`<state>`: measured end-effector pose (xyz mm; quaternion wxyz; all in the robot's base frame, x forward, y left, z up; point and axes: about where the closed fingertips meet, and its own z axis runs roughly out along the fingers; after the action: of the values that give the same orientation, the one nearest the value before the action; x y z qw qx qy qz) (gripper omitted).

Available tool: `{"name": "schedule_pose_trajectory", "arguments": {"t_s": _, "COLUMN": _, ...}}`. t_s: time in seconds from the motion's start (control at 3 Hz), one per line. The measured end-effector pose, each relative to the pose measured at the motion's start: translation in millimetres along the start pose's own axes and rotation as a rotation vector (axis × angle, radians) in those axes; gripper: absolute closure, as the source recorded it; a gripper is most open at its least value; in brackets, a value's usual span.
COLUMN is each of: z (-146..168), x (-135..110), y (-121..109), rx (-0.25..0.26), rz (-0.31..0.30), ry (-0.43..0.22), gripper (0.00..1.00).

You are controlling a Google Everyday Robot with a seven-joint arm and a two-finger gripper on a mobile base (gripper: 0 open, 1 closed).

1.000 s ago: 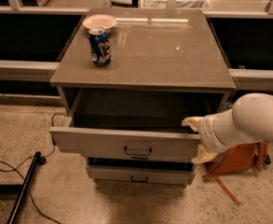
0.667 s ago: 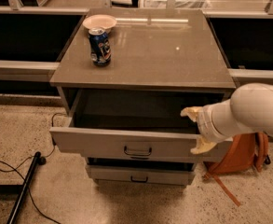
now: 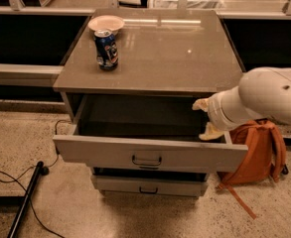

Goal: Open top drawer

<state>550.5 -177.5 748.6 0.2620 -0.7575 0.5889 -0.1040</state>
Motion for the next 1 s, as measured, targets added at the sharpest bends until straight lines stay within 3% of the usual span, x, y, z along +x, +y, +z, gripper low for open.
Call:
{"name": "schedule_pose_trajectory", "arguments": {"t_s": 0.33, "z": 22.2, "x": 6.9, "y": -10.7, "rx": -0.030, "rz": 0.024, "ry": 0.002, "gripper": 0.51}}
{"name": "schedule_pose_trajectory", "arguments": {"t_s": 0.67, "z": 51.1, "x": 15.3, "y": -6.1, "rx": -0.090, "rz": 0.047, "ry": 0.005, "gripper": 0.60}}
{"name": "schedule_pose_trajectory", "arguments": {"t_s": 1.0, "z": 76.6, "x": 26.5, "y": 8.6, "rx": -0.159, "rz": 0.077, "ry": 0.010, "gripper": 0.62}}
